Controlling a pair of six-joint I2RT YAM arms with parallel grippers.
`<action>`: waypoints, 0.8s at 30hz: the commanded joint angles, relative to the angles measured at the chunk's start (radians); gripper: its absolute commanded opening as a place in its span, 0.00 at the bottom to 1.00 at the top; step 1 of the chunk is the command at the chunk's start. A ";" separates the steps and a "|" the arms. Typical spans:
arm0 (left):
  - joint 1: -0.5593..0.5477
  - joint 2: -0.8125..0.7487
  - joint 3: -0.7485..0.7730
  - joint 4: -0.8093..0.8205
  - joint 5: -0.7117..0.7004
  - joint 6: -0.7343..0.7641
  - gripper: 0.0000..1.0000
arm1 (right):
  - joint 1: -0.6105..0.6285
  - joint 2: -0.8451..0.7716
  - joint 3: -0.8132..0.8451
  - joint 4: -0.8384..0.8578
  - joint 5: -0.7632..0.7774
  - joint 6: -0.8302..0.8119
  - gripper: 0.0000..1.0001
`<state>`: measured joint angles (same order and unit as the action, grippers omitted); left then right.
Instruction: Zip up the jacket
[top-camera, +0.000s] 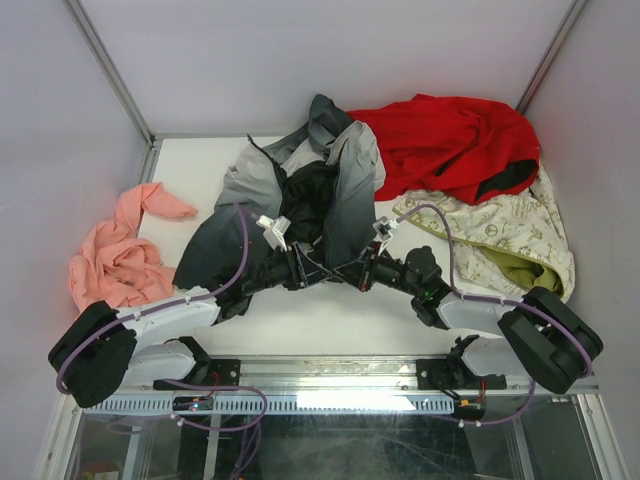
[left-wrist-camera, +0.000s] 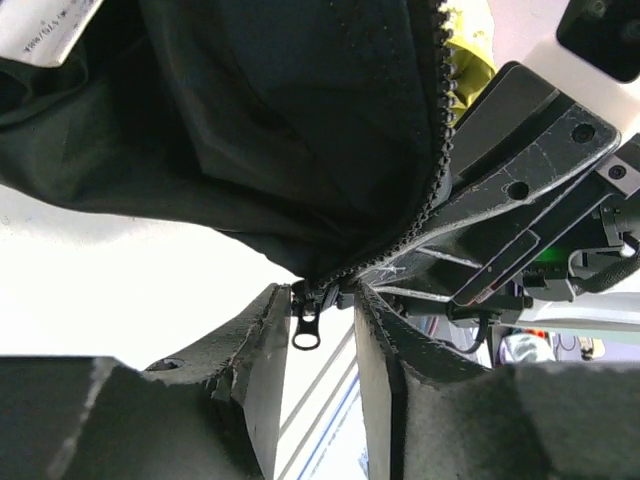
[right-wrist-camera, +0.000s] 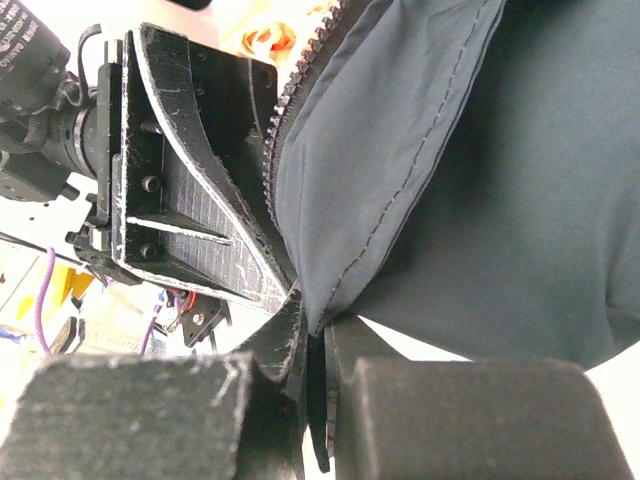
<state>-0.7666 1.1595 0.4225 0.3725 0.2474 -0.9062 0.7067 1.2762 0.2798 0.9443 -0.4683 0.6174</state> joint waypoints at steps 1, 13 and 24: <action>-0.011 0.028 -0.006 0.034 -0.039 -0.024 0.28 | 0.010 -0.019 -0.001 0.107 0.026 0.008 0.00; -0.010 -0.043 -0.080 -0.032 -0.032 -0.025 0.05 | 0.010 -0.060 -0.009 0.092 0.090 -0.008 0.00; -0.011 -0.086 -0.087 -0.098 -0.006 -0.022 0.28 | 0.008 -0.054 0.004 0.103 0.094 -0.032 0.00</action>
<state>-0.7731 1.0981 0.3450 0.3500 0.2352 -0.9478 0.7238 1.2552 0.2630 0.9375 -0.4210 0.6182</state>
